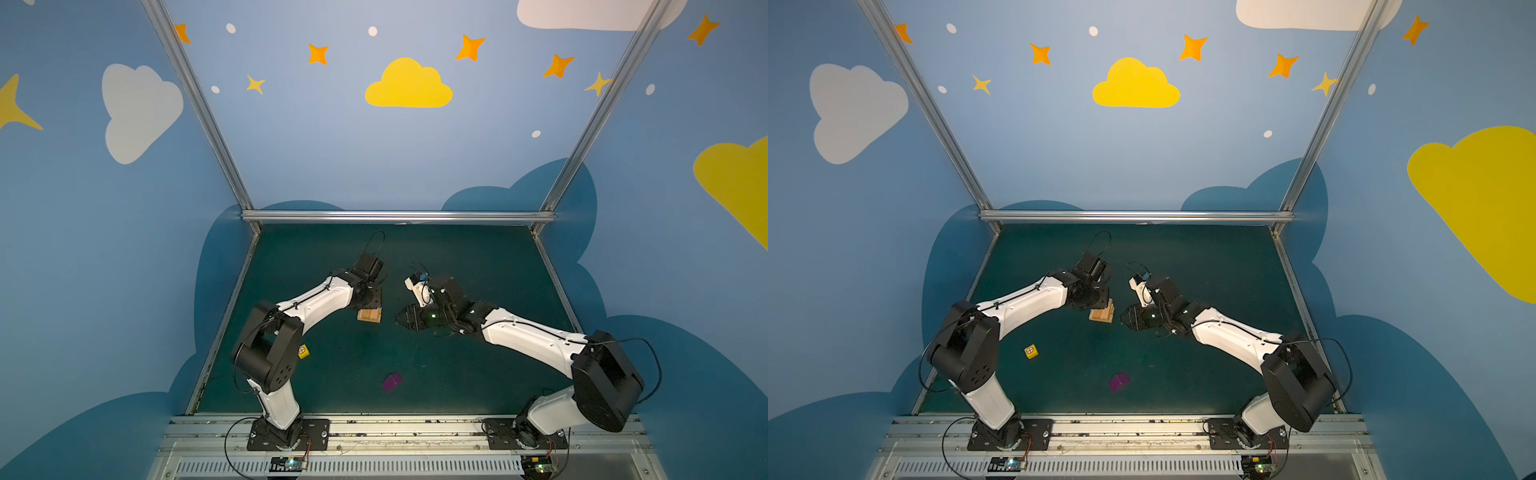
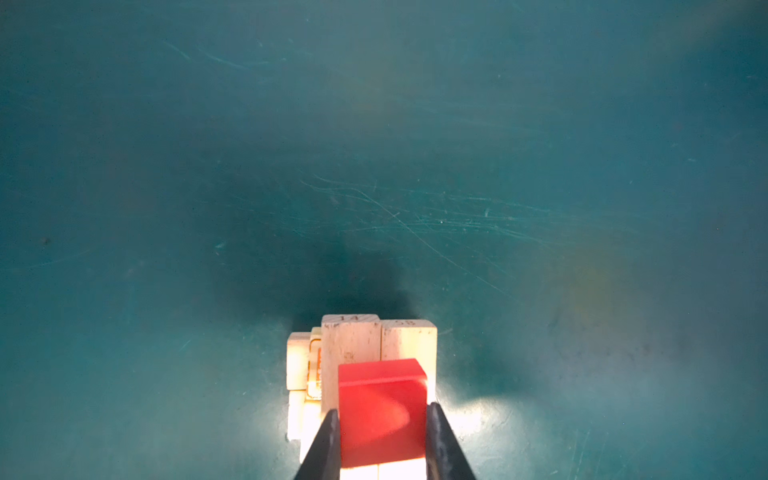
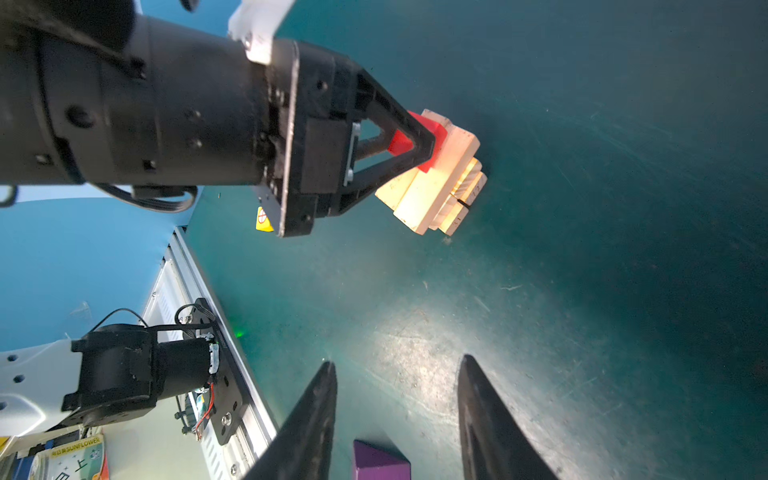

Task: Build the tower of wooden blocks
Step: 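Lower the red cube onto the top of the wooden stack with the left gripper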

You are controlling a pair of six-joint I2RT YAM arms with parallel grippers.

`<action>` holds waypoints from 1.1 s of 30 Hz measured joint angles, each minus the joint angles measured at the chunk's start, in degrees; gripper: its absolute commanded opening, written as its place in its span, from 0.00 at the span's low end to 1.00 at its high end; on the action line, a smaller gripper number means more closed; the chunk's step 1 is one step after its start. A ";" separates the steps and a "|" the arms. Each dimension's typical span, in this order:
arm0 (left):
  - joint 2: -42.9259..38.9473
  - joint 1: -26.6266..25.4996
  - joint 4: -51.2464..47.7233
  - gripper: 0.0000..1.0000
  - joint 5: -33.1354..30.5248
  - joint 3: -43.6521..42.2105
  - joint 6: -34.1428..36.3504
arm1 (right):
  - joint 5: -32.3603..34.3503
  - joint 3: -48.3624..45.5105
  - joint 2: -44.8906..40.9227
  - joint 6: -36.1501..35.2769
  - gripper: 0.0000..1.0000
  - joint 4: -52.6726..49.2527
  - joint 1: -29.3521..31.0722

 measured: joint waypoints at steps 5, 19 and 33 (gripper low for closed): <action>1.22 0.00 -0.31 0.09 0.92 0.79 0.20 | -0.11 0.28 0.20 -0.02 0.44 -0.24 0.04; 1.55 0.15 -0.31 0.09 0.74 0.90 0.37 | -0.39 0.94 0.94 -0.15 0.44 -0.31 0.04; 2.43 0.15 -0.48 0.17 0.70 1.86 1.20 | -0.39 0.96 1.09 -0.20 0.44 -0.48 0.31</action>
